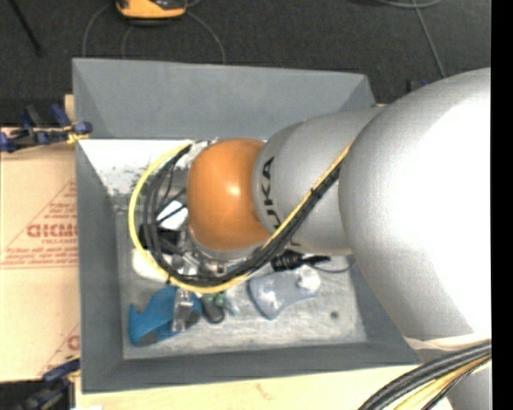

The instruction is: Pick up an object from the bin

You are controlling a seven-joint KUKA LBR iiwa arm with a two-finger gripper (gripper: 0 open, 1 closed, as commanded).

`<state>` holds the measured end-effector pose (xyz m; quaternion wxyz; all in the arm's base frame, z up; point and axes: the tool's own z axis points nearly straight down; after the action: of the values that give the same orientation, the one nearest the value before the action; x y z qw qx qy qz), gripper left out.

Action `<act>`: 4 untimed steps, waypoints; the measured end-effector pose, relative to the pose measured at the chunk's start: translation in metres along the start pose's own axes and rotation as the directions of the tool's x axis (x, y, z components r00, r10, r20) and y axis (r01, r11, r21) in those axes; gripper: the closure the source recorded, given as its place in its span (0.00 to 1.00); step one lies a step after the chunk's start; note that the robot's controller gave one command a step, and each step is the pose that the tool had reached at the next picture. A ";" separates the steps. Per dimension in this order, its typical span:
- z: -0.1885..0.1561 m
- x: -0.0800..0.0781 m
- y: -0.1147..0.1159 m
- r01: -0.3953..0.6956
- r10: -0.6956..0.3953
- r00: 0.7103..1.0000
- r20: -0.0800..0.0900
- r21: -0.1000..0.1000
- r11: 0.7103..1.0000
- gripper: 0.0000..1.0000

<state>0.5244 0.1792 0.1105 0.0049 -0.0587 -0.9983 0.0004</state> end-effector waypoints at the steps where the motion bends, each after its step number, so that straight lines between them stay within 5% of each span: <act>1: 0.012 -0.023 0.005 -0.093 0.093 0.996 0.014 -0.005 0.996 0.00; 2: 0.012 -0.023 0.006 -0.095 0.095 0.995 0.016 -0.007 0.995 1.00; 4: 0.011 -0.023 0.006 -0.095 0.095 0.995 0.016 -0.008 0.995 1.00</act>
Offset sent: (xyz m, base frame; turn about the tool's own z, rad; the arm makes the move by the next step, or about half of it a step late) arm -0.0188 0.0042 -0.0405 0.1704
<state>0.5476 0.1822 0.0994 -0.0035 -0.1060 -0.9944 -0.0023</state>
